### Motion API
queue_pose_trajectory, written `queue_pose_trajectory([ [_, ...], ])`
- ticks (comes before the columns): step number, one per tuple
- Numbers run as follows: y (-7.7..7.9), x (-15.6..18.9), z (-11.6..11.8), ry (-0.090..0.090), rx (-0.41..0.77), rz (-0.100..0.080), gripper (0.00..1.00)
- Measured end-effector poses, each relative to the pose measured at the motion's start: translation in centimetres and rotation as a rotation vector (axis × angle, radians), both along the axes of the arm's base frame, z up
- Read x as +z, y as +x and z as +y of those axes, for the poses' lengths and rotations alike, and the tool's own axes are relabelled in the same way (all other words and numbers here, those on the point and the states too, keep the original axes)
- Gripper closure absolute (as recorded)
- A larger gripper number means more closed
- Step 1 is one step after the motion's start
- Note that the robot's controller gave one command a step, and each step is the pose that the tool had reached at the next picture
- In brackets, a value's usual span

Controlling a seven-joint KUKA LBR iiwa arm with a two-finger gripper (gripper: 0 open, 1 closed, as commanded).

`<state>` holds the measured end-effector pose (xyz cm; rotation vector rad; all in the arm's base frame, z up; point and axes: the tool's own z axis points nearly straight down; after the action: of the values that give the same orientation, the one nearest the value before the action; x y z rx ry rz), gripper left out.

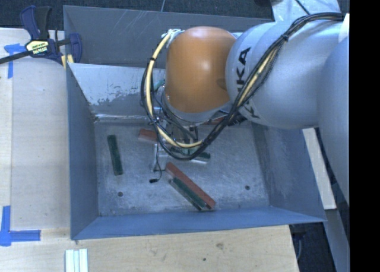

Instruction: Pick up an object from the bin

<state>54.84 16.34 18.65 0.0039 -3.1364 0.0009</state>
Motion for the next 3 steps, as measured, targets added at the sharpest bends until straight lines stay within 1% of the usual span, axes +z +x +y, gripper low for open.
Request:
queue_pose_trajectory([
  [1, 0.1, 0.3, 0.0, 0.001, -0.001, -0.005, 0.00],
  [2, 1.4, 0.7, -0.7, 0.002, 0.105, -0.007, 0.00],
  [3, 4.5, -4.4, -2.4, 0.002, 0.158, -0.016, 0.00],
])
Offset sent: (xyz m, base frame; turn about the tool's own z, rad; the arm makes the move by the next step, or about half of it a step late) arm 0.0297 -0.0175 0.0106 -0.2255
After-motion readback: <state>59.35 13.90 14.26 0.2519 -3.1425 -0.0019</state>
